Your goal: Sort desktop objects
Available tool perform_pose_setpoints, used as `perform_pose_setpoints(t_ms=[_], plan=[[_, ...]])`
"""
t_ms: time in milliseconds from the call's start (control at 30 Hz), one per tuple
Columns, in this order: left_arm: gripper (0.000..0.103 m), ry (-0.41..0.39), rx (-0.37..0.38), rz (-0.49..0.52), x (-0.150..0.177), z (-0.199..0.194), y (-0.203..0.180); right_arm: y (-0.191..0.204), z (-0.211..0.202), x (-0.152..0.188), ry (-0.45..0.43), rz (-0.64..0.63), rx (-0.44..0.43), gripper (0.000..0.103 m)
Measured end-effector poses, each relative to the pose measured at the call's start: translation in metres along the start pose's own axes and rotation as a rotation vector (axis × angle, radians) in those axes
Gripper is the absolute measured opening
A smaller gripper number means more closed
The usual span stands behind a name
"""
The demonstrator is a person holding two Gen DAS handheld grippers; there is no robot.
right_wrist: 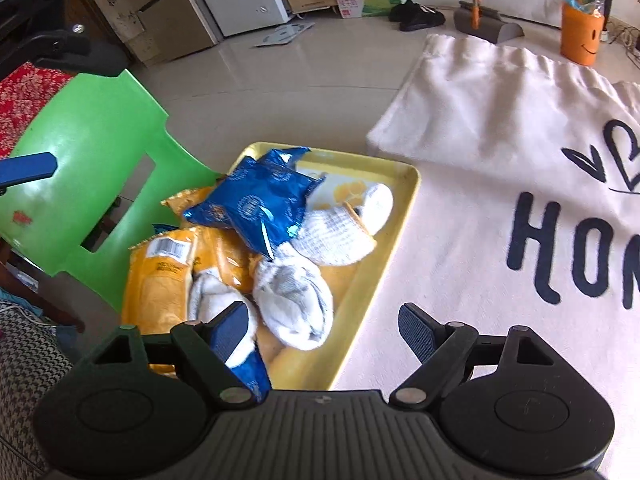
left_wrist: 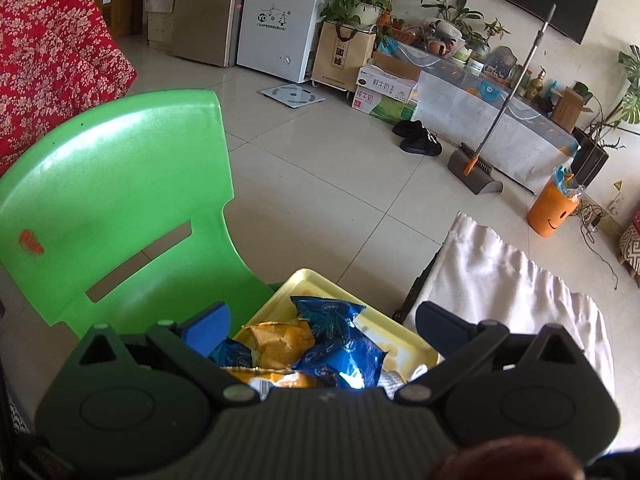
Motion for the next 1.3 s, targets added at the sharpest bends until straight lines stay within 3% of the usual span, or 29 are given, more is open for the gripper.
perform_pose_setpoints(t_ms=[267,400,600,800,1300], plan=[[0.102,0.028,-0.026,0.052,0.045,-0.014,0.014,-0.019,-0.023,0.03,0.058,-0.039,0.107,0.09],[0.102,0.024,-0.028,0.08,0.061,-0.027,0.018,-0.028,-0.036,0.04,0.053,-0.038,0.123,0.091],[0.102,0.062,-0.001,0.042,0.087,-0.041,0.022,-0.037,-0.055,0.047,0.036,-0.078,0.168,0.091],[0.102,0.104,-0.04,0.059,0.116,-0.048,0.016,-0.046,-0.064,0.053,0.035,-0.153,0.23,0.094],[0.102,0.195,-0.156,0.197,0.181,-0.053,-0.009,-0.062,-0.072,0.058,0.03,-0.144,0.204,0.095]])
Point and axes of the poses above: each gripper's, at about its wrist camera, not at the fingertips, and z roughly the way its jaws point, y to its left, x to its underside, the point moved 5 cm from there along z, roughly the way its jaws point, and after that the axes turned 12 degrees about -z, right-handed, at the moved point
